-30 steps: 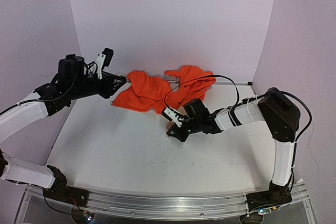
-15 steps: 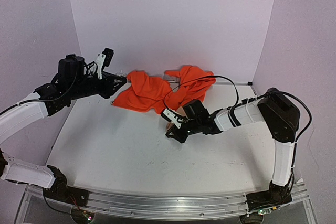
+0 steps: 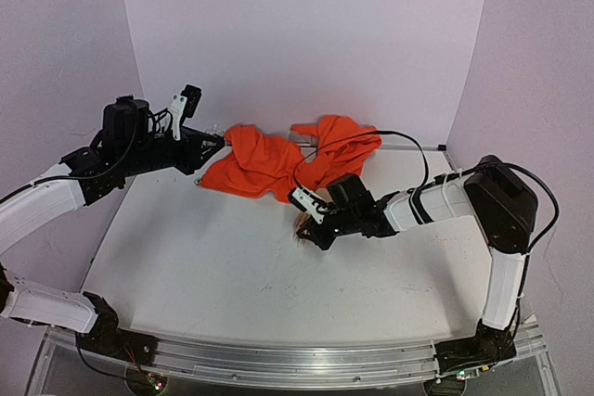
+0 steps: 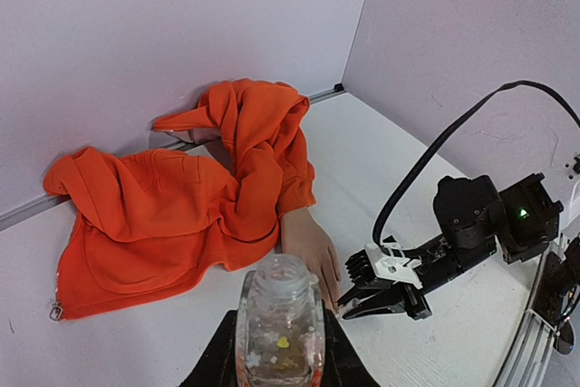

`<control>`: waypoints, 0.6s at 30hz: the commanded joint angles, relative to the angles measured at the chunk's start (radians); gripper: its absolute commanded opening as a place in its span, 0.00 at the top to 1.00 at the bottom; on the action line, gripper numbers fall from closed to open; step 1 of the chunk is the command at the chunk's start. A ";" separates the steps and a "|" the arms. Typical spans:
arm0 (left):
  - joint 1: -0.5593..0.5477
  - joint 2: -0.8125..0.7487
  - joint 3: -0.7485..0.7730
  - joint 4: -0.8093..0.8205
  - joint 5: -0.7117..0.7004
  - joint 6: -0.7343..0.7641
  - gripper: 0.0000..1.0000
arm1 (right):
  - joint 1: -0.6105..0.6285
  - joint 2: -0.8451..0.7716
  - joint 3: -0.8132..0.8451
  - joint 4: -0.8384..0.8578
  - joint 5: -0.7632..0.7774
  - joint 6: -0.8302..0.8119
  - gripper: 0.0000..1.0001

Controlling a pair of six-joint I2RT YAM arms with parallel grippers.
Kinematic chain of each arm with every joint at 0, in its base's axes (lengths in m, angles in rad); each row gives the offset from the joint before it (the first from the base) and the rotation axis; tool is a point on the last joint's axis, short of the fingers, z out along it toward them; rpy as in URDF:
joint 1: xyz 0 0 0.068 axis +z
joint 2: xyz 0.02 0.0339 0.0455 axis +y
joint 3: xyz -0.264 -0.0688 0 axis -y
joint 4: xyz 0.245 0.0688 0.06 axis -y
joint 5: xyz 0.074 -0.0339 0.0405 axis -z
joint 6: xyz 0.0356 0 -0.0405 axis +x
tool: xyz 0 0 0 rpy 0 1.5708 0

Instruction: Paint the nails

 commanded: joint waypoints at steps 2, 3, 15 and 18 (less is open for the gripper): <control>0.006 -0.011 0.007 0.030 0.009 0.002 1.00 | 0.008 -0.017 0.023 0.018 0.029 0.009 1.00; 0.006 -0.010 0.007 0.031 0.009 0.002 1.00 | 0.008 -0.012 0.026 0.019 0.027 0.007 1.00; 0.006 -0.011 0.007 0.030 0.006 0.005 1.00 | 0.008 0.013 0.040 0.020 0.005 0.004 1.00; 0.006 -0.012 0.007 0.030 0.007 0.005 1.00 | 0.009 0.017 0.043 0.019 -0.004 0.004 1.00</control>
